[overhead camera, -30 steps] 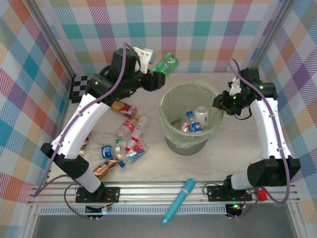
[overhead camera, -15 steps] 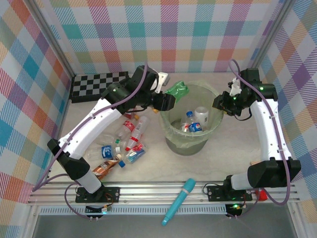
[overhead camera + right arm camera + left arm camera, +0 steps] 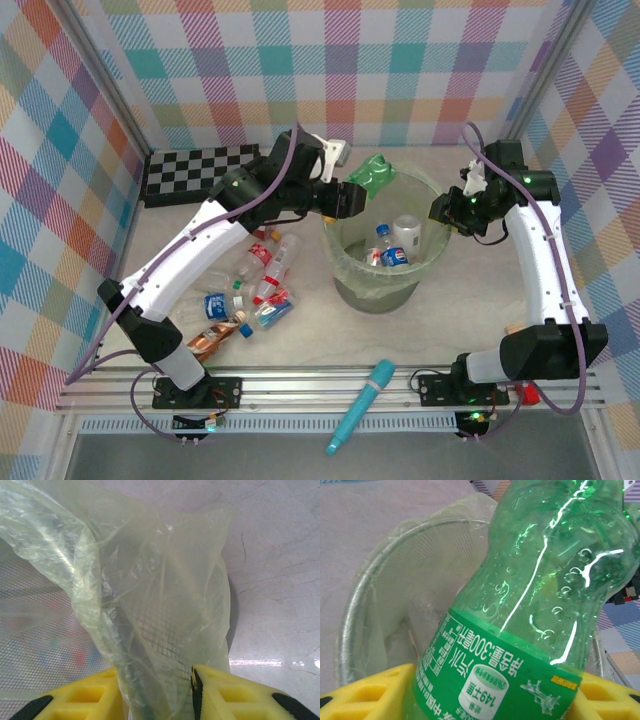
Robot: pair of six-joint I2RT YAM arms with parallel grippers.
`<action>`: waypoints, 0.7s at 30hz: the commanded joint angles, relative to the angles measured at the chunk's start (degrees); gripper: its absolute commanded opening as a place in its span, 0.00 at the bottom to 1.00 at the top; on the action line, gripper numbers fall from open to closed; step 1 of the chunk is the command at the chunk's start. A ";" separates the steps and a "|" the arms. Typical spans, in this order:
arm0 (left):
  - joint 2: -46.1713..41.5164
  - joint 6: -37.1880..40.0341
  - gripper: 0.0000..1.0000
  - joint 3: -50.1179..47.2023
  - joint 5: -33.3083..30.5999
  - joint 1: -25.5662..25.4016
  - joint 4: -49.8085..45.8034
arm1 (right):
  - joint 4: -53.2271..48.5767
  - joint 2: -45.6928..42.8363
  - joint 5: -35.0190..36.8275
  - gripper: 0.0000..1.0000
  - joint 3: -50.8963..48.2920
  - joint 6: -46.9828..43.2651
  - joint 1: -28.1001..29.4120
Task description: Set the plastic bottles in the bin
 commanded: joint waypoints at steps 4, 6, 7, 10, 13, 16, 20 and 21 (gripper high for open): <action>2.53 -2.56 0.40 -2.85 1.35 -1.02 1.30 | -0.56 -1.03 -1.14 0.37 -0.89 -0.23 0.25; 2.61 -3.40 0.42 -3.96 1.11 -1.13 1.98 | -0.56 -1.06 -1.23 0.37 -0.98 -0.26 0.23; 2.63 -3.71 0.43 -4.53 0.97 -1.11 2.24 | -0.58 -1.08 -1.15 0.37 -0.99 -0.26 0.25; 2.28 -4.47 0.50 -6.21 0.13 -1.12 3.17 | -0.76 -1.08 -1.05 0.37 -0.83 -0.39 0.26; 2.08 -4.74 0.63 -6.89 0.39 -1.11 3.84 | -1.29 -1.00 -1.43 0.43 0.27 -0.82 0.26; 2.10 -4.98 0.65 -6.81 0.82 -1.11 4.40 | -2.17 -1.00 -1.75 0.49 2.61 -1.18 0.26; 2.05 -4.98 0.69 -6.72 1.18 -1.11 4.82 | -3.98 -0.67 -1.58 0.60 6.46 -1.81 0.25; 1.97 -4.93 0.70 -6.64 1.09 -1.12 4.84 | -4.60 -0.51 -1.20 0.62 7.60 -1.98 0.25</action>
